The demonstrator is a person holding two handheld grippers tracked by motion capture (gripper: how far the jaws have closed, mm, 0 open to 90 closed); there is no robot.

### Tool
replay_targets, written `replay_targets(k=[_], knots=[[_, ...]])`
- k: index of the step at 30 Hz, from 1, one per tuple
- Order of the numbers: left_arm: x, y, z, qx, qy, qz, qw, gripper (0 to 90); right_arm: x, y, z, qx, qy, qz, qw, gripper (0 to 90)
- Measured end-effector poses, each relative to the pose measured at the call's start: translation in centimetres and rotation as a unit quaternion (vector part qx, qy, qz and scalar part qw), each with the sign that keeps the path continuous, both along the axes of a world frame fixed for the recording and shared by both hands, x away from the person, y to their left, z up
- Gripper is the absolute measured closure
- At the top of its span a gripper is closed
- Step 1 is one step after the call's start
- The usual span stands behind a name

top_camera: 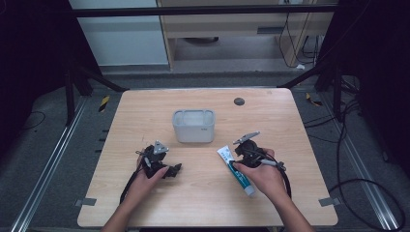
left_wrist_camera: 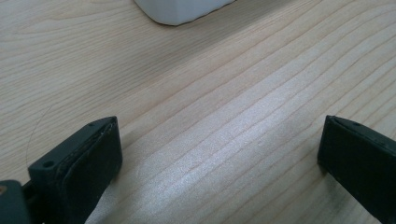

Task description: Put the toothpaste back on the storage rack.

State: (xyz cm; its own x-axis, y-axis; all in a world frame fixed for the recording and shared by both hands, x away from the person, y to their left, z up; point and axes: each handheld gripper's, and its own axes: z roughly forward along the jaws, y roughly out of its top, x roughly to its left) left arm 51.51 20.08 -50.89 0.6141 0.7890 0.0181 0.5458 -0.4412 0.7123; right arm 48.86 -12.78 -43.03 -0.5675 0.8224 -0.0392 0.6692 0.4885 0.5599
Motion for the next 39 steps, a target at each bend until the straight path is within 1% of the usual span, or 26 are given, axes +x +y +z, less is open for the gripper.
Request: replay_targets(k=[10,17,21,27,33,39], knots=[[0.0,0.0,0.0,0.0,0.0,0.0,1.0,0.0,1.3,0.9,-0.6,-0.003,0.017,-0.008,0.9998,44.2],[0.0,0.0,0.0,0.0,0.0,0.0,1.0,0.0,1.8,1.9,-0.9,-0.011,0.026,0.003,0.9996,46.2],[0.0,0.0,0.0,0.0,0.0,0.0,1.0,0.0,2.1,2.0,-1.1,-0.012,0.032,0.002,0.9994,48.8],[0.0,0.0,0.0,0.0,0.0,0.0,1.0,0.0,2.4,1.9,-1.2,-0.013,0.037,-0.003,0.9992,49.9],[0.0,0.0,0.0,0.0,0.0,0.0,1.0,0.0,2.5,2.1,-1.4,-0.013,0.045,-0.001,0.9989,47.9],[0.0,0.0,0.0,0.0,0.0,0.0,1.0,0.0,2.8,2.2,-1.6,-0.013,0.051,-0.006,0.9986,46.3]])
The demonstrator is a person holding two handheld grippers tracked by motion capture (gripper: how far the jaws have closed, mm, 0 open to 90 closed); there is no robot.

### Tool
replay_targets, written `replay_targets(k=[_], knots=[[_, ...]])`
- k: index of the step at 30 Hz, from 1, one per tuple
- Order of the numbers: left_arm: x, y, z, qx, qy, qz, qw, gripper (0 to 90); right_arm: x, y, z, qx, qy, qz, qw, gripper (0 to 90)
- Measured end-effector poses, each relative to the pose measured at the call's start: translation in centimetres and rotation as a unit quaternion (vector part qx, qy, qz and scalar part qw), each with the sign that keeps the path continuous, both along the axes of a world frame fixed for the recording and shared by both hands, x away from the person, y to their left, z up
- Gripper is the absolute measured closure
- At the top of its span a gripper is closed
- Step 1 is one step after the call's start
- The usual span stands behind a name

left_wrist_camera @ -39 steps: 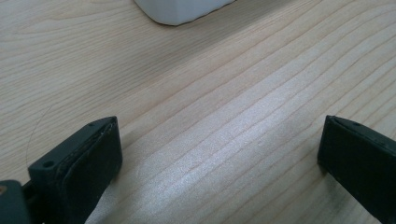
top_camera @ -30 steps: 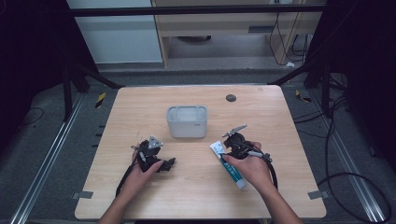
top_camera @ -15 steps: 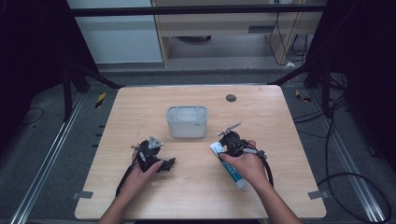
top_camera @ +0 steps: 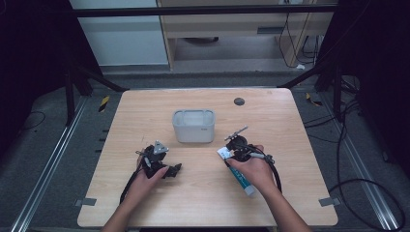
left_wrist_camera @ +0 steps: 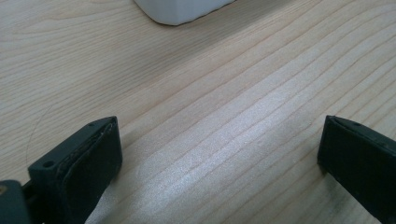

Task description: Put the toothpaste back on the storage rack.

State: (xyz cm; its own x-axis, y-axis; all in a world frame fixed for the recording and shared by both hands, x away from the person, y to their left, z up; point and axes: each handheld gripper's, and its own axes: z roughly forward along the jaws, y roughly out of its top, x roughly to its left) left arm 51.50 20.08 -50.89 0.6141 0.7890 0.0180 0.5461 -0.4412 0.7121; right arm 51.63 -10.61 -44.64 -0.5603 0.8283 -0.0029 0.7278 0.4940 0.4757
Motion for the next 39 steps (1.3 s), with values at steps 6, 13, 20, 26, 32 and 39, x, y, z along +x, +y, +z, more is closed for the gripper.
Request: replay_targets(k=[6,13,20,26,32,39], knots=[[0.0,0.0,0.0,0.0,0.0,0.0,1.0,0.0,0.3,0.1,-0.4,-0.003,0.008,-0.002,1.0,47.0],[0.0,0.0,0.0,0.0,0.0,0.0,1.0,0.0,0.6,0.2,-0.8,-0.002,0.014,-0.001,0.9999,48.0],[0.0,0.0,0.0,0.0,0.0,0.0,1.0,0.0,1.1,0.3,-1.7,0.007,0.025,-0.009,0.9996,48.5],[0.0,0.0,0.0,0.0,0.0,0.0,1.0,0.0,1.4,0.5,-2.1,0.004,0.03,-0.012,0.9995,48.8],[0.0,0.0,0.0,0.0,0.0,0.0,1.0,0.0,1.6,0.7,-2.4,0.003,0.033,-0.012,0.9994,50.1],[0.0,0.0,0.0,0.0,0.0,0.0,1.0,0.0,1.6,0.8,-2.4,0.0,0.035,-0.011,0.9993,51.1]])
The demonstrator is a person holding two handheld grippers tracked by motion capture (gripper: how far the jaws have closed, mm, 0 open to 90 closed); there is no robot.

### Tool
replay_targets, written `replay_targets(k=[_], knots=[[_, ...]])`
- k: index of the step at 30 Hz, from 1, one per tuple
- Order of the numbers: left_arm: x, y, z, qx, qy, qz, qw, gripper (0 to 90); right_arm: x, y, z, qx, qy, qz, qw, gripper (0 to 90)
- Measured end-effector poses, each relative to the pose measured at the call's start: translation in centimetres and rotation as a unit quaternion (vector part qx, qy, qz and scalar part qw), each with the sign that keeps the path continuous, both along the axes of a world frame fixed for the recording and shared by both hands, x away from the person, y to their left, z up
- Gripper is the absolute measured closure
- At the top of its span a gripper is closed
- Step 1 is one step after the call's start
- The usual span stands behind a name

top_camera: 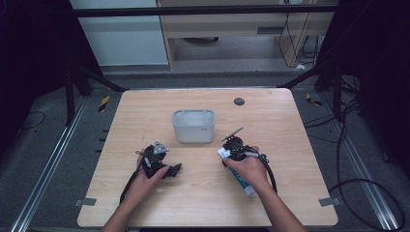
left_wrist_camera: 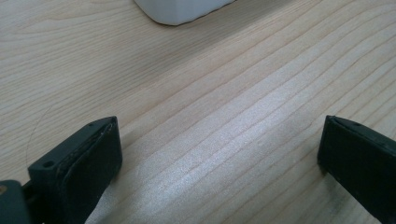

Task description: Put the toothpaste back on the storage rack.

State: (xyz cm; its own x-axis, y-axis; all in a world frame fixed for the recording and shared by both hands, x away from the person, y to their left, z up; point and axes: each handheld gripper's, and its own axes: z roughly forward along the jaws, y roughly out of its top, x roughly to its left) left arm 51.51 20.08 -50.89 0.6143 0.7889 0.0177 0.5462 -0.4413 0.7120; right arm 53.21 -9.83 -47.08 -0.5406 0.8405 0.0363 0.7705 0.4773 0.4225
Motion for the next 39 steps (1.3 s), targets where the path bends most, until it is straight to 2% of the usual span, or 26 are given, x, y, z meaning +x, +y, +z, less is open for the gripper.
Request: replay_targets(k=[12,25,30,39], knots=[[0.0,0.0,0.0,0.0,0.0,0.0,1.0,0.0,-0.25,-0.22,-0.25,0.001,0.005,-0.009,0.9999,53.0],[0.0,0.0,0.0,0.0,0.0,0.0,1.0,0.0,-0.08,0.17,-0.01,-0.02,0.019,-0.013,0.9995,57.3],[0.0,0.0,0.0,0.0,0.0,0.0,1.0,0.0,0.13,0.49,0.55,-0.042,0.015,0.001,0.999,65.4],[0.0,0.0,-0.01,0.0,0.0,0.0,1.0,0.0,0.5,0.77,0.61,-0.057,0.031,0.007,0.9979,67.3]])
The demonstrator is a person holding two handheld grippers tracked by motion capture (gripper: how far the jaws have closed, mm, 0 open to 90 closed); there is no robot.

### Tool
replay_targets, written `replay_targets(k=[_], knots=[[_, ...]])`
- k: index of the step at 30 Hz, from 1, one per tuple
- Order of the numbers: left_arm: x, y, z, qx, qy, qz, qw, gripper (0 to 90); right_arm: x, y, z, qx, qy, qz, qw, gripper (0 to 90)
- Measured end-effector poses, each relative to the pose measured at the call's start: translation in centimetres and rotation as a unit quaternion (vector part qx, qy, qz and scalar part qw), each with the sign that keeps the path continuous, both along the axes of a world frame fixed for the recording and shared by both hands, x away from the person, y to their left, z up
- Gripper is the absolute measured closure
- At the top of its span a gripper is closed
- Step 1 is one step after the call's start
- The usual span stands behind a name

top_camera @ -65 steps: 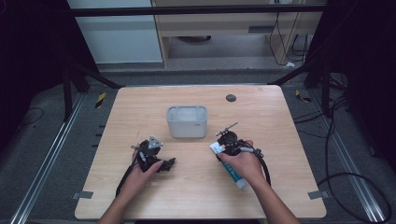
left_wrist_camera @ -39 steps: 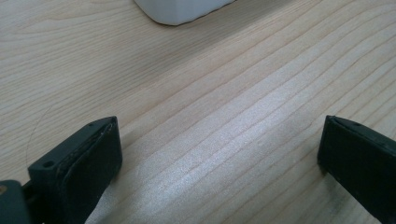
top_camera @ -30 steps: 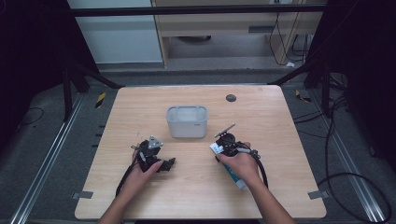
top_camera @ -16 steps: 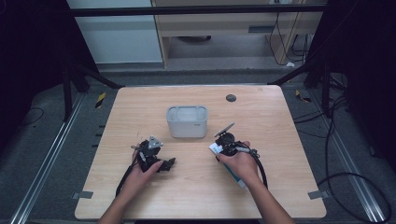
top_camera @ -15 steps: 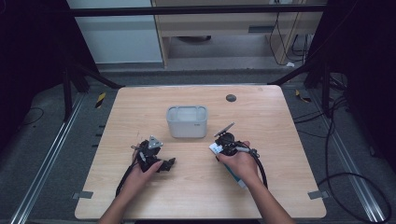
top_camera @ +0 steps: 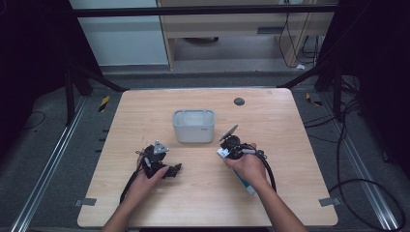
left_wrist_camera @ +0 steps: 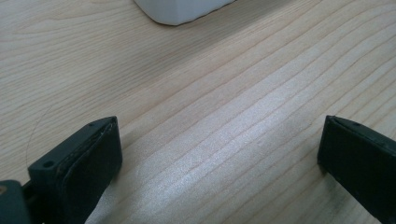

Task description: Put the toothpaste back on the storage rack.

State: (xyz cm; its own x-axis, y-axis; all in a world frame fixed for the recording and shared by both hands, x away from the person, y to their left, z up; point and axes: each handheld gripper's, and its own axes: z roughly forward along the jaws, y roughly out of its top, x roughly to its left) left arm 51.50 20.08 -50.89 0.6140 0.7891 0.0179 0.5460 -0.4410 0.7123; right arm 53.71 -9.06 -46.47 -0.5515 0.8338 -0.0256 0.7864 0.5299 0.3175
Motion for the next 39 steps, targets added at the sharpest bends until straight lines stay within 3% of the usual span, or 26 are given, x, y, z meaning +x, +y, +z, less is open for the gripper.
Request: replay_targets(k=[9,21,39], knots=[[0.0,0.0,0.0,0.0,0.0,0.0,1.0,0.0,0.1,-0.6,0.2,0.017,0.004,-0.001,0.9998,73.9],[0.0,0.0,0.0,0.0,0.0,0.0,1.0,0.0,0.0,-1.7,0.9,0.042,-0.008,-0.004,0.9991,80.0],[0.0,0.0,0.0,0.0,0.0,0.0,1.0,0.0,1.1,-3.0,5.3,0.04,-0.051,-0.002,0.9979,80.4]])
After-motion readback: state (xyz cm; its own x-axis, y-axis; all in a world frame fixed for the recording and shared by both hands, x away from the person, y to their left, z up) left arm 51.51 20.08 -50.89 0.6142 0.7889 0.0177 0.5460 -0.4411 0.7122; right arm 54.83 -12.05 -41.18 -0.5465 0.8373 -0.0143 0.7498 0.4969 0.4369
